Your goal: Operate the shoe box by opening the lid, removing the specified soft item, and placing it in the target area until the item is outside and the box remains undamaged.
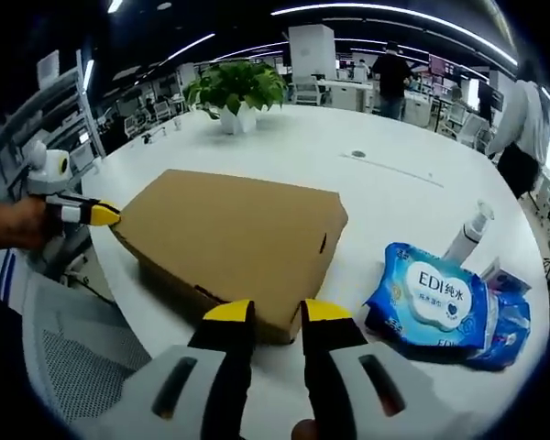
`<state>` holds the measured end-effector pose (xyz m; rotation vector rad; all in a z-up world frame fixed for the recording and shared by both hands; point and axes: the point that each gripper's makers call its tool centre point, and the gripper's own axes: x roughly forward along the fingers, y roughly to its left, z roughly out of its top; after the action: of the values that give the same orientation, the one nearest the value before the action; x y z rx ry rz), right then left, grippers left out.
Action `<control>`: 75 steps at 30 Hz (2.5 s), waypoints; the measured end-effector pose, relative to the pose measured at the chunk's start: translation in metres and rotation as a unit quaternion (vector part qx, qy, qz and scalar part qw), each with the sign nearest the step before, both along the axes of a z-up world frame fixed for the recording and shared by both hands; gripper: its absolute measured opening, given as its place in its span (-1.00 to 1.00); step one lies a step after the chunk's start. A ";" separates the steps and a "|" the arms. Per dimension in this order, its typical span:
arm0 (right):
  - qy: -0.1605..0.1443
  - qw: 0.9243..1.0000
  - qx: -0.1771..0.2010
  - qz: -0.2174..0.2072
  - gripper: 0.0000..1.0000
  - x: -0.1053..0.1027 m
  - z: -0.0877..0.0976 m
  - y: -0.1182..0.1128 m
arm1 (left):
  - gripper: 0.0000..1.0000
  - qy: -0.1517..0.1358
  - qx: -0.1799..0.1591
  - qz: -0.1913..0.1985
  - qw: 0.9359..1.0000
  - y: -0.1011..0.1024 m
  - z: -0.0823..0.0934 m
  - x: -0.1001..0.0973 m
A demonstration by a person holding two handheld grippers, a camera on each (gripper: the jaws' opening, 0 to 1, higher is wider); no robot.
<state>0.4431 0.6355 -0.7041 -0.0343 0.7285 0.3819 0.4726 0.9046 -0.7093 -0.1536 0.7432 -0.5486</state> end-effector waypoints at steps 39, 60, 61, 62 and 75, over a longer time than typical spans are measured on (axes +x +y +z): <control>-0.015 0.999 0.011 -0.048 -0.62 0.046 0.000 -0.046 | -0.65 -0.020 0.029 -0.049 0.998 -0.054 0.002 0.077; -0.049 0.996 0.003 -0.079 -0.43 0.032 0.033 -0.076 | -0.21 -0.084 0.046 -0.082 0.992 -0.064 0.037 0.068; -0.049 0.995 0.001 -0.084 -0.39 0.028 0.035 -0.080 | -0.20 -0.086 0.045 -0.084 0.992 -0.064 0.039 0.066; -0.051 0.995 0.001 -0.089 -0.34 0.025 0.037 -0.084 | -0.18 -0.088 0.044 -0.084 0.992 -0.063 0.041 0.065; -0.033 0.983 -0.032 -0.178 -0.02 -0.050 0.043 -0.135 | 0.02 -0.083 0.029 -0.095 0.992 -0.063 0.054 0.021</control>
<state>0.3930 0.5004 -0.6609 0.0230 0.6665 0.0160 0.4940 0.8417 -0.6550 0.0164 0.6141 -0.7112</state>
